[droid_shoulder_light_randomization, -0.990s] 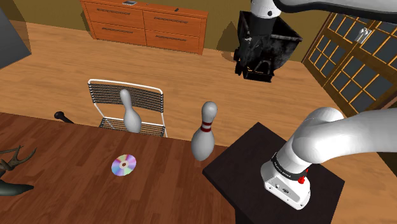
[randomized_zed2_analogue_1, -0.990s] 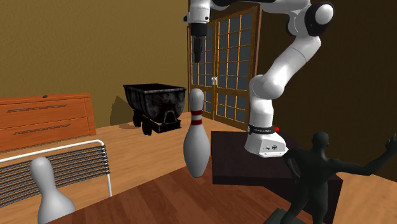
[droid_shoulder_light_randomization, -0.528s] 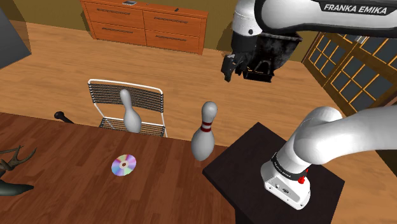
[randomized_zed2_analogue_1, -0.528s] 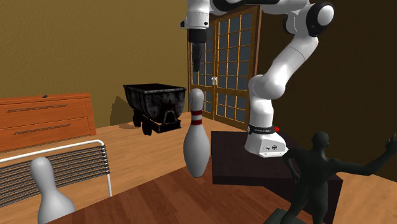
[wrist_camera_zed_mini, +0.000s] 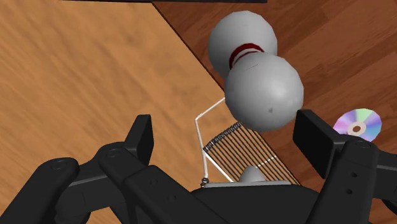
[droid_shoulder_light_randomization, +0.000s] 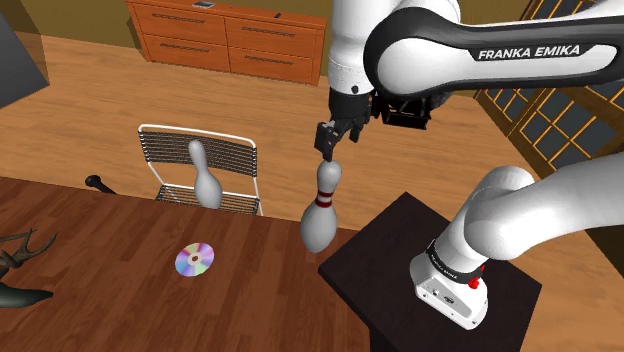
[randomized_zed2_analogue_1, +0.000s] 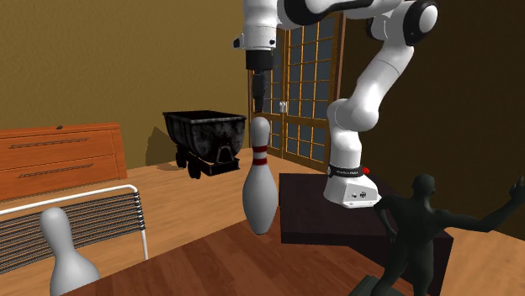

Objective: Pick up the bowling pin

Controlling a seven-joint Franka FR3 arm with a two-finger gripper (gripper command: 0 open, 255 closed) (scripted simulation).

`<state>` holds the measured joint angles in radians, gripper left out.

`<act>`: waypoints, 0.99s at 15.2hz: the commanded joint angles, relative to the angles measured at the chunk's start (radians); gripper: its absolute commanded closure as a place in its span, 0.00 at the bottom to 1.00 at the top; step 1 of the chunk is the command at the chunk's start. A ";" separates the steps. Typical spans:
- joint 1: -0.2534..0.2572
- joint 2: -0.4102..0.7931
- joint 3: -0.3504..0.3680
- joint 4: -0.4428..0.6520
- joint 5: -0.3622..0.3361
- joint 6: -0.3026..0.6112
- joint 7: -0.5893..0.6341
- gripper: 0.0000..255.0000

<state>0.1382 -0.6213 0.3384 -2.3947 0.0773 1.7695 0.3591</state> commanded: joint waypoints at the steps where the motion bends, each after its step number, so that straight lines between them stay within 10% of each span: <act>1: 0.013 0.035 0.037 0.007 0.021 0.025 0.037 0.00; 11: 0.020 0.063 0.066 -0.080 0.034 0.139 0.058 0.00; 12: 0.020 0.063 0.067 -0.080 0.035 0.140 0.059 1.00; 15: 0.020 0.064 0.067 -0.079 0.034 0.139 0.059 1.00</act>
<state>0.1584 -0.5587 0.4053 -2.4722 0.1113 1.9087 0.4180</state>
